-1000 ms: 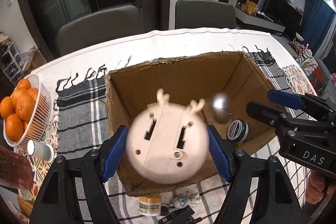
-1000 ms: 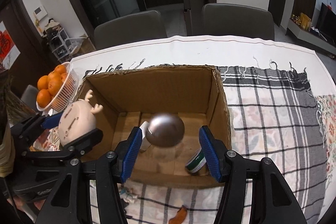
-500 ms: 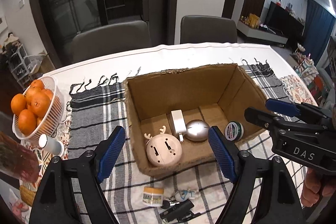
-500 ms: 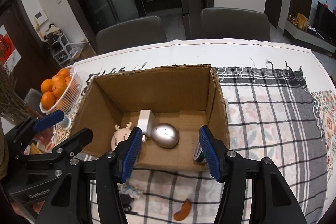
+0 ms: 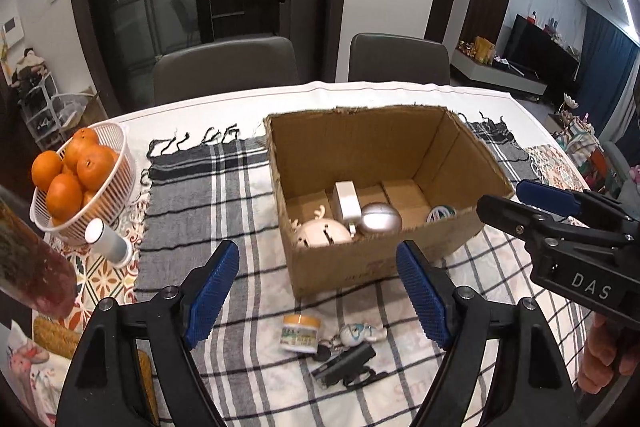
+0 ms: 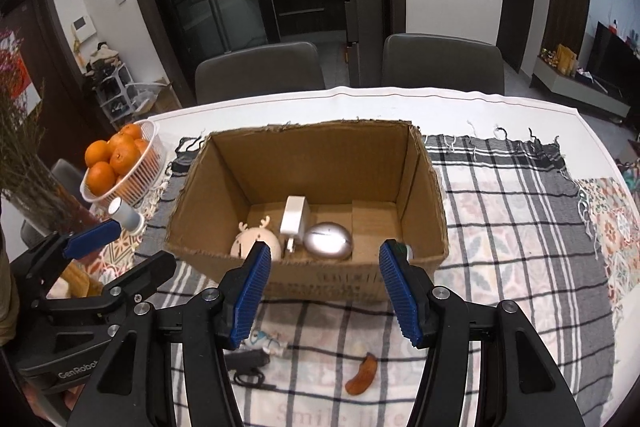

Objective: Organize rigid objects
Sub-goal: 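Move both tools back toward the jar, figurine and bike light on the cloth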

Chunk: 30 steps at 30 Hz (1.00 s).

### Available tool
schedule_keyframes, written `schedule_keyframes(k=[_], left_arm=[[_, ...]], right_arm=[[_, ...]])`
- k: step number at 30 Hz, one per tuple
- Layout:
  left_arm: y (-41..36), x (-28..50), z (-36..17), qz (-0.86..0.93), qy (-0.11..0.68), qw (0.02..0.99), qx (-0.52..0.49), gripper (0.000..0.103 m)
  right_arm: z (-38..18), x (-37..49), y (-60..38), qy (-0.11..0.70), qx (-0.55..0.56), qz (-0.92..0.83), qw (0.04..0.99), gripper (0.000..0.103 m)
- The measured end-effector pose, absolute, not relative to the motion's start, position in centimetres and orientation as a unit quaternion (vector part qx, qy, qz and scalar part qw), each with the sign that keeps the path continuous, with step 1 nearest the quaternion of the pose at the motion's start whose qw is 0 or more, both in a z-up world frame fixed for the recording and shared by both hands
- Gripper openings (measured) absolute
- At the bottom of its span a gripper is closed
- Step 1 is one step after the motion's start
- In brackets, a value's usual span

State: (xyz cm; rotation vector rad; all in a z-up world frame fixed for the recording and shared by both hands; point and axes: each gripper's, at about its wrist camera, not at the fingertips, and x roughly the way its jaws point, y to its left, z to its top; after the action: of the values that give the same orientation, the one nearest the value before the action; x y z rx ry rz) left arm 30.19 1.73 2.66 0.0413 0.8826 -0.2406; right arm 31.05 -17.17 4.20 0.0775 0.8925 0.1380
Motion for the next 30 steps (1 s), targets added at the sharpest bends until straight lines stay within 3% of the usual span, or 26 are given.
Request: schedule_keyframes(k=[30], left_arm=[[3.9,28.1,-4.1,-0.126,0.492,0.861,0.039,0.079]], right_arm=[[-3.3,28.9,-14.2,0.513,0.066,0.099,0.85,0.058]])
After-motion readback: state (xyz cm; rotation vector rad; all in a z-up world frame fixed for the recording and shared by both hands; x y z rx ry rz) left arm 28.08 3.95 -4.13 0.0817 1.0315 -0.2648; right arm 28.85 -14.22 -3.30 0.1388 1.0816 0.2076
